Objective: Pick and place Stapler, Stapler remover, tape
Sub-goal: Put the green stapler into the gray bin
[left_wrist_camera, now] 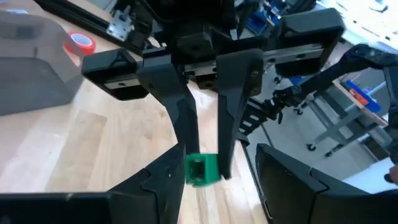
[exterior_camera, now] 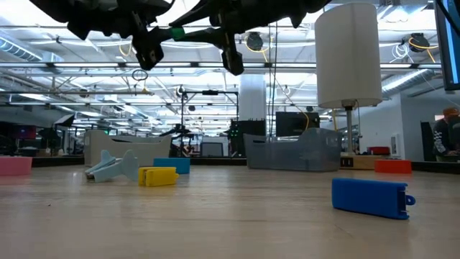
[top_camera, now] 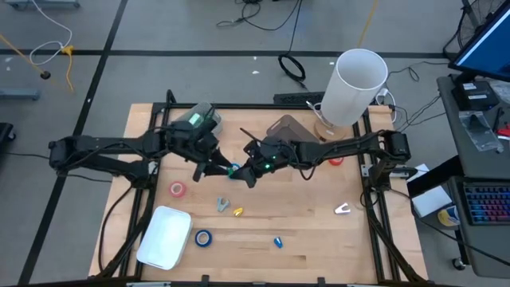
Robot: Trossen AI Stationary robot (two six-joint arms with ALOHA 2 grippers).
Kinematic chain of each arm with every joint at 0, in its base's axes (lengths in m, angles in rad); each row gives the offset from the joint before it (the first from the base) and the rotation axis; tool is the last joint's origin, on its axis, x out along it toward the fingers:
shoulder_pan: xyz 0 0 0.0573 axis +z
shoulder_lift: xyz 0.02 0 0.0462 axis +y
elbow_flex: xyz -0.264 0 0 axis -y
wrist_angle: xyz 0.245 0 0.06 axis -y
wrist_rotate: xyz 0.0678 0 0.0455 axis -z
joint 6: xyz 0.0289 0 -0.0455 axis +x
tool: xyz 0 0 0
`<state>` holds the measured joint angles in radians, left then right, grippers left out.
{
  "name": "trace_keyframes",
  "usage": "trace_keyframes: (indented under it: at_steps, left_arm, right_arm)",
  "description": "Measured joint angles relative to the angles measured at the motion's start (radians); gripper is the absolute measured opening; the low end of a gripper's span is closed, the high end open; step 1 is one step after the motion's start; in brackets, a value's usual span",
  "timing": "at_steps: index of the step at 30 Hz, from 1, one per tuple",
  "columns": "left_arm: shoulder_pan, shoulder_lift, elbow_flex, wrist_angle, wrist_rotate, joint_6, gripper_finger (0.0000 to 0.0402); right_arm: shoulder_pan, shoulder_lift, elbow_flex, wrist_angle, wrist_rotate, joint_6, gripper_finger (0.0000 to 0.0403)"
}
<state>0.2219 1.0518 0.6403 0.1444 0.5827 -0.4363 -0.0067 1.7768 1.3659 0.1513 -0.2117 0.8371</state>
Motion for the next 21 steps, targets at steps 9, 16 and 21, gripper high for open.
trace_keyframes:
  at_steps: [9,16,21]
  left_arm:
    - [-0.054,0.075,0.000,0.069,-0.011,-0.038,0.0195]
    - [-0.065,0.087,0.000,0.073,-0.011,-0.039,0.0195]
    - [-0.065,0.079,0.000,0.069,-0.012,-0.040,0.0163]
  right_arm:
    - [0.000,-0.002,0.000,-0.005,-0.009,0.014,0.0059]
    - [0.000,-0.001,0.000,-0.011,-0.015,0.015,0.0059]
    - [0.000,-0.002,0.000,-0.001,-0.012,0.015,0.0059]
